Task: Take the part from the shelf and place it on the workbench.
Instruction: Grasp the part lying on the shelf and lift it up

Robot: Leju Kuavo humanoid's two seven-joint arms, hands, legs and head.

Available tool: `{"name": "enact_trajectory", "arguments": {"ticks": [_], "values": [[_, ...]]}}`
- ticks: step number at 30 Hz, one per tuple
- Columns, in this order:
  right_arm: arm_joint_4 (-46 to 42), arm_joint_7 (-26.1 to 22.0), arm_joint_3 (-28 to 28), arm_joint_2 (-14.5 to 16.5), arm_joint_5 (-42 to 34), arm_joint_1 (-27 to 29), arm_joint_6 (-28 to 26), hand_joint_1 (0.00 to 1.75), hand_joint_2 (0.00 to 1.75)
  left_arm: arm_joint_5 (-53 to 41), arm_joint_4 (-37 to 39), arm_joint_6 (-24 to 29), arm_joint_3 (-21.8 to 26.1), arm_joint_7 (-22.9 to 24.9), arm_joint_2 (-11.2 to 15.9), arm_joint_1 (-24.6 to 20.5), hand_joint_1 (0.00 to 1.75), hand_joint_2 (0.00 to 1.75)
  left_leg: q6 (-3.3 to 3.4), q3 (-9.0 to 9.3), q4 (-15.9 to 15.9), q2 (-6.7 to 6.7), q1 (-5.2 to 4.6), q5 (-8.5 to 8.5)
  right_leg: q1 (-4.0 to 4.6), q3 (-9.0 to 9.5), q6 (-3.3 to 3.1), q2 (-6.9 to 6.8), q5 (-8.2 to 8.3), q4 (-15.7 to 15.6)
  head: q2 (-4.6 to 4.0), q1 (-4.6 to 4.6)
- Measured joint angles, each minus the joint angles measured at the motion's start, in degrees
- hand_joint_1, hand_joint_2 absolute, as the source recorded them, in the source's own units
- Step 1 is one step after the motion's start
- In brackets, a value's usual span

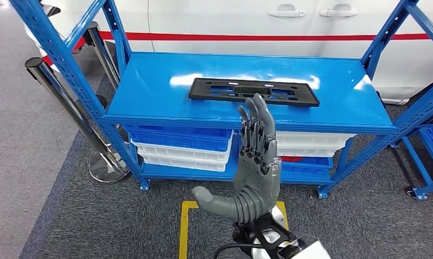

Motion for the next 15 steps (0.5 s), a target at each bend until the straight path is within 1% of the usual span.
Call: {"name": "enact_trajectory", "arguments": {"ticks": [1,3,4,5,6,7,8,9,10,11,13,14,15], "values": [[0.00,0.00,0.00,-0.05,0.00,0.01,-0.05,0.00,1.75,-0.02,0.00,0.00,0.00,0.04,-0.01,0.02,0.00,0.00,-0.04,-0.01,0.10,-0.02,0.00,-0.04,-0.10,0.52,0.02,-0.02,1.26,-1.12,0.00,0.00],[-0.02,0.00,0.00,-0.08,0.00,-0.03,-0.09,0.00,1.75,-0.03,0.01,0.00,0.00,0.10,-0.03,0.00,0.00,0.00,-0.26,0.00,0.43,-0.10,0.00,-0.23,-0.26,3.86,-0.10,-0.07,5.01,-7.80,0.00,0.00],[-0.03,0.00,0.00,-0.09,0.00,-0.06,-0.08,0.00,1.75,-0.03,0.01,0.00,0.00,0.11,-0.04,-0.02,0.00,0.00,-0.51,-0.10,0.71,-0.14,-0.10,-0.39,-0.22,5.41,-0.27,-0.07,6.20,-11.04,0.00,-0.01],[-0.04,0.00,0.00,-0.09,0.00,-0.08,-0.08,0.00,1.75,-0.03,0.01,0.00,0.00,0.12,-0.04,-0.03,0.00,0.00,-0.79,-0.23,0.92,-0.16,-0.19,-0.50,-0.18,6.33,-0.48,-0.05,6.73,-13.12,0.00,-0.03],[-0.04,0.00,0.00,-0.10,0.00,-0.09,-0.08,0.00,1.75,-0.03,0.01,0.00,0.00,0.14,-0.04,-0.03,0.00,0.00,-1.09,-0.36,1.03,-0.17,-0.25,-0.56,-0.07,6.61,-0.72,0.01,6.73,-13.98,0.00,-0.05],[-0.04,0.00,0.00,-0.10,0.00,-0.10,-0.08,0.00,1.75,-0.04,0.01,0.00,0.00,0.16,-0.04,-0.04,0.00,0.00,-1.44,-0.45,1.06,-0.16,-0.31,-0.57,0.06,6.58,-1.02,0.09,6.64,-14.24,0.00,-0.08],[-0.05,0.00,0.00,-0.10,0.00,-0.10,-0.09,0.00,1.75,-0.04,0.01,0.00,0.00,0.20,-0.04,-0.05,0.00,0.00,-1.77,-0.51,1.06,-0.14,-0.25,-0.63,0.01,6.57,-1.34,0.12,6.75,-14.37,0.00,-0.08],[-0.05,0.00,0.00,-0.09,0.00,-0.12,-0.10,0.00,1.75,-0.05,0.01,0.00,0.00,0.23,-0.04,-0.07,0.00,0.00,-2.12,-0.64,1.43,-0.13,-0.18,-0.99,-0.03,6.61,-1.65,0.11,6.86,-14.52,0.00,-0.09],[-0.06,0.00,0.00,-0.09,0.00,-0.13,-0.10,0.00,1.75,-0.06,0.01,0.00,0.00,0.27,-0.04,-0.08,0.00,0.00,-2.47,-1.10,2.62,-0.11,-0.11,-1.88,-0.13,6.66,-1.96,0.06,6.97,-14.67,0.00,-0.10],[-0.07,0.00,0.00,-0.09,0.00,-0.14,-0.10,0.00,1.75,-0.06,0.01,0.00,0.00,0.32,-0.04,-0.08,0.00,0.00,-2.78,-2.05,4.86,-0.11,0.00,-3.32,-0.23,6.69,-2.21,-0.02,7.06,-14.80,0.00,-0.11],[-0.05,0.00,0.00,-0.10,0.00,-0.14,-0.10,0.00,1.75,-0.05,0.01,0.00,0.00,0.41,-0.04,-0.03,0.00,0.00,-3.26,-5.06,11.75,-0.10,0.20,-6.80,-0.21,6.60,-2.44,-0.10,7.07,-14.79,0.00,-0.14],[-0.05,0.00,0.00,-0.10,0.00,-0.12,-0.10,0.00,1.75,-0.05,0.02,0.00,0.00,0.44,-0.04,0.02,0.00,0.00,-3.43,-6.44,14.78,-0.10,0.29,-7.85,-0.18,6.57,-2.47,-0.12,7.07,-14.77,0.00,-0.14],[-0.04,0.00,0.00,-0.10,0.00,-0.10,-0.10,0.00,1.75,-0.05,0.02,0.00,0.00,0.45,-0.04,0.07,0.00,0.00,-3.55,-7.11,16.29,-0.10,0.34,-7.94,-0.18,6.55,-2.47,-0.12,7.07,-14.75,0.00,-0.14]]}}
